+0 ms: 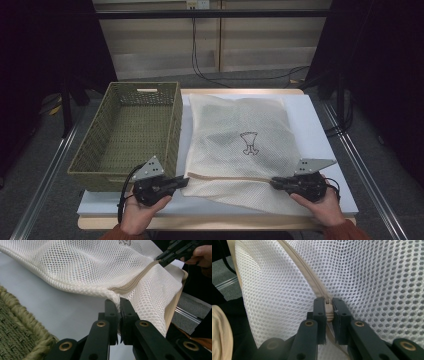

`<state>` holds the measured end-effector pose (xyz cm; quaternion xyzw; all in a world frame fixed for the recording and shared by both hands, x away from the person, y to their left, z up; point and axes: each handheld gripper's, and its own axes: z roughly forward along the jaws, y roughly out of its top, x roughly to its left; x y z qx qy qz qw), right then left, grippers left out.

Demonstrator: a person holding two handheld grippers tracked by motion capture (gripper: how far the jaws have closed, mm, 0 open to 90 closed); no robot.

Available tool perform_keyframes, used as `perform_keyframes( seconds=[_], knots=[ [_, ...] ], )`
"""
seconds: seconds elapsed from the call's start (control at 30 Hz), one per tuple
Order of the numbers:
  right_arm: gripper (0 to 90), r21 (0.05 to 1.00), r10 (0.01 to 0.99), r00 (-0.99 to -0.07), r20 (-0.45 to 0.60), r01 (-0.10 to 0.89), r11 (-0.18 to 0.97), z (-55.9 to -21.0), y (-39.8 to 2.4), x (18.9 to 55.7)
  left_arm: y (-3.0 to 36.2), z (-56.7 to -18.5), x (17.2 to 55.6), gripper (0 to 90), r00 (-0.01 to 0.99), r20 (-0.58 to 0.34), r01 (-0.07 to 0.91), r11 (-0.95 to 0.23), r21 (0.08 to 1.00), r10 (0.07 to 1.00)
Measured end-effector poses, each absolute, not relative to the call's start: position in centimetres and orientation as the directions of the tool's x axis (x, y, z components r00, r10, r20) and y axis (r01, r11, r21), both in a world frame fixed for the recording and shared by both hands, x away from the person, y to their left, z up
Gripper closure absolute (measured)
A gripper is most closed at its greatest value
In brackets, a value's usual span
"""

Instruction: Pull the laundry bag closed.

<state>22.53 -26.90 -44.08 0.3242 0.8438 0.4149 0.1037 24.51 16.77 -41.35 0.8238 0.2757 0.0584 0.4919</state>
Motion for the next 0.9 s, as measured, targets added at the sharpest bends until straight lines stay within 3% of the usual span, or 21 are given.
perform_keyframes(
  seconds=[0.9],
  knots=[
    [82.7,0.764,0.676,-0.73,0.102,0.492,0.416,-44.6,-29.3,21.5,16.9,-41.4,24.5,86.4,0.839,-0.166,0.395,-0.372,0.84,0.518]
  ],
)
